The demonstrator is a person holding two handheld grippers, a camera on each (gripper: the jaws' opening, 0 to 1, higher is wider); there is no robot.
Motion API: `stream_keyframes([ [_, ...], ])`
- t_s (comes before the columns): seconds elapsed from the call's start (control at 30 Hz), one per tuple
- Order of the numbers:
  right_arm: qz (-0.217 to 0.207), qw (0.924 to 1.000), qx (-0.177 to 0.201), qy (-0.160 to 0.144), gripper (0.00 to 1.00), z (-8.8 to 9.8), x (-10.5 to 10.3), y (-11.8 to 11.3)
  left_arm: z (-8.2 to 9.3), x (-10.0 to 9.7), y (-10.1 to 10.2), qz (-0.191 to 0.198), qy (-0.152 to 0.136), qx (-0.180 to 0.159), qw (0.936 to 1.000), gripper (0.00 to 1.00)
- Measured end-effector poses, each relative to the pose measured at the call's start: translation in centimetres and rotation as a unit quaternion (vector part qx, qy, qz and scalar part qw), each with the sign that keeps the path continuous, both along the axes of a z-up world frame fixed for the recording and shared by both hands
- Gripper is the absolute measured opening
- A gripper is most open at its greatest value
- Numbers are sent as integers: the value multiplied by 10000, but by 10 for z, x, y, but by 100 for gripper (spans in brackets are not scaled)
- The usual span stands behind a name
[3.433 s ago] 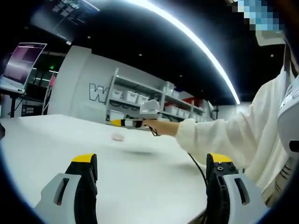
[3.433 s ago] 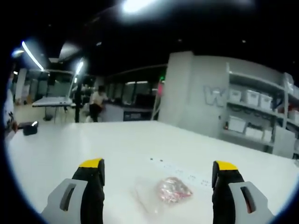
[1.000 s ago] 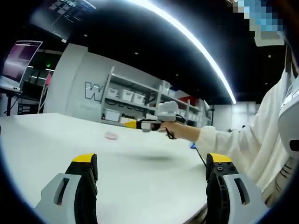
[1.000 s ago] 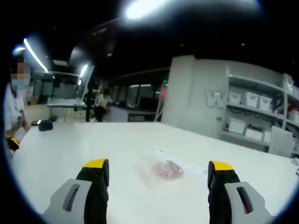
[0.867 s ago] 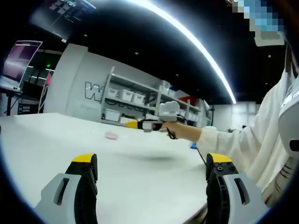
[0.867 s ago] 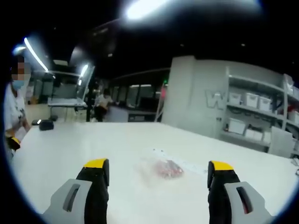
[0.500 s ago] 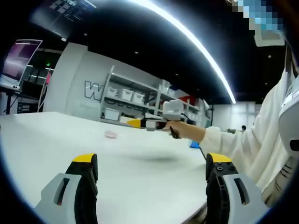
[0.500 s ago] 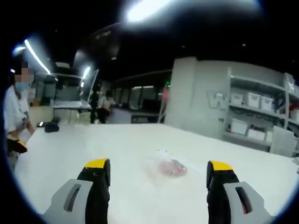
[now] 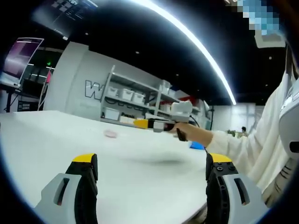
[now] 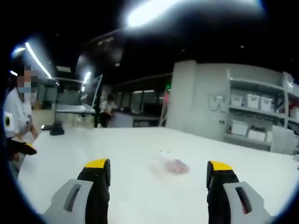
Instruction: Open the resealable bag by pulling the two sides of the seal apart until the entire bag opening is separated and visibly accessible.
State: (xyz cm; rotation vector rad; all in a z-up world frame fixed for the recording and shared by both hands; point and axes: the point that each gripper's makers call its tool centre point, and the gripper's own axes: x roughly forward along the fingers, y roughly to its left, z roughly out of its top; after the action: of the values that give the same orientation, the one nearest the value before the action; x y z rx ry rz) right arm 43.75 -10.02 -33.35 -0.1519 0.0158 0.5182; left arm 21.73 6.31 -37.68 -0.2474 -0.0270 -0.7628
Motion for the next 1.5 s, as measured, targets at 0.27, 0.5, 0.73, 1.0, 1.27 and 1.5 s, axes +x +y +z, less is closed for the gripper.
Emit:
stream_keyframes([
  [0.27, 49, 10000, 26, 28, 85, -3, -15, -3, 1, -1, -1, -12, 5, 8, 10000, 95],
  [0.5, 37, 10000, -5, -19, 83, -3, -28, -9, 3, -1, -1, -27, -5, 20, 10000, 95],
  [0.73, 48, 10000, -14, -32, 82, -5, -42, -14, 4, 0, -1, -34, -15, 20, 10000, 95],
  [1.0, 58, 9999, -44, -95, 81, -8, -63, -15, 3, 0, -3, -77, 13, 9, 10000, 95],
  [1.27, 75, 9998, -125, -141, 81, -13, -80, -15, 0, -1, -5, -93, 41, -1, 9999, 95],
  [1.5, 69, 9999, -79, -109, 79, -21, -89, -17, -3, -1, -6, -110, 59, 8, 9999, 94],
])
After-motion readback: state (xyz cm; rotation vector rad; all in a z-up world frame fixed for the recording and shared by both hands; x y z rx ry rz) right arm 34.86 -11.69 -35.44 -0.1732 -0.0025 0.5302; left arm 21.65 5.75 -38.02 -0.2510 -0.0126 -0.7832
